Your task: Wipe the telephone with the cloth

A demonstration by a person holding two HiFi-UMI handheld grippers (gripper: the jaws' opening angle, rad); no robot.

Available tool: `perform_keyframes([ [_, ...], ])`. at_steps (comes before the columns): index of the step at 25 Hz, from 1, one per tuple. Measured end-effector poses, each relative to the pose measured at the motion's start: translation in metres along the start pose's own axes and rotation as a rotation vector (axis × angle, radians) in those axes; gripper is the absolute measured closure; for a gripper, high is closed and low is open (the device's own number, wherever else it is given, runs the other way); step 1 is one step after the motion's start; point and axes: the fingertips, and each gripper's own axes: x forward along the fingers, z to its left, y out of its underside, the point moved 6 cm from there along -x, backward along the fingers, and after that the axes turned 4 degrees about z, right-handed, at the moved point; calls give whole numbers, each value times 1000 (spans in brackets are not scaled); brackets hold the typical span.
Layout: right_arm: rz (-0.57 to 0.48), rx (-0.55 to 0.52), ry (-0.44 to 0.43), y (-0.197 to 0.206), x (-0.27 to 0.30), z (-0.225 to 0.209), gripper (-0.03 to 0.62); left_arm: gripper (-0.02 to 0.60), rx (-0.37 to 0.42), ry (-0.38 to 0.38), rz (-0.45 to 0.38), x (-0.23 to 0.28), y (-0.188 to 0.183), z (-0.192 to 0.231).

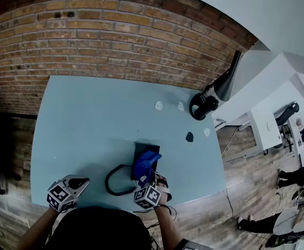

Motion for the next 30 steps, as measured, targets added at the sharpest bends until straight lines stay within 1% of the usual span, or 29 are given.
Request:
perform_keyframes([
  [9, 4, 25, -19, 6, -3, 13, 502, 560, 7, 6, 2, 1, 0, 0],
  [13, 4, 7, -12, 8, -3, 15, 502, 560, 6, 7, 0, 2, -1, 0],
  [17, 24, -1, -40, 10, -5, 20, 502, 560, 3, 8, 3, 2, 1, -1],
  [19, 32, 23, -62, 11, -6, 20, 502, 559, 2, 6, 4, 1, 1, 1],
  [20, 35, 53, -83, 11, -6, 19, 501, 560, 2, 4, 5, 0, 1, 2],
  [22, 27, 158, -154, 13, -7, 15, 491, 559, 2, 0, 4, -1, 0, 5],
  [24, -19, 321, -267, 15, -9, 9, 480, 559, 3, -4, 0, -2, -1, 7],
  [26, -101, 508, -372, 16, -14, -4, 473, 560, 2, -9, -5, -4, -4, 9],
  [27, -140, 590, -397, 16, -16, -14, 473, 560, 3, -11, -7, -5, -5, 10],
  [28, -168, 654, -398, 16, -17, -26, 473, 560, 4, -15, -9, -5, -7, 11],
  [30, -197, 729, -342, 18, -19, -57, 471, 560, 4, -20, -14, -6, -10, 14],
])
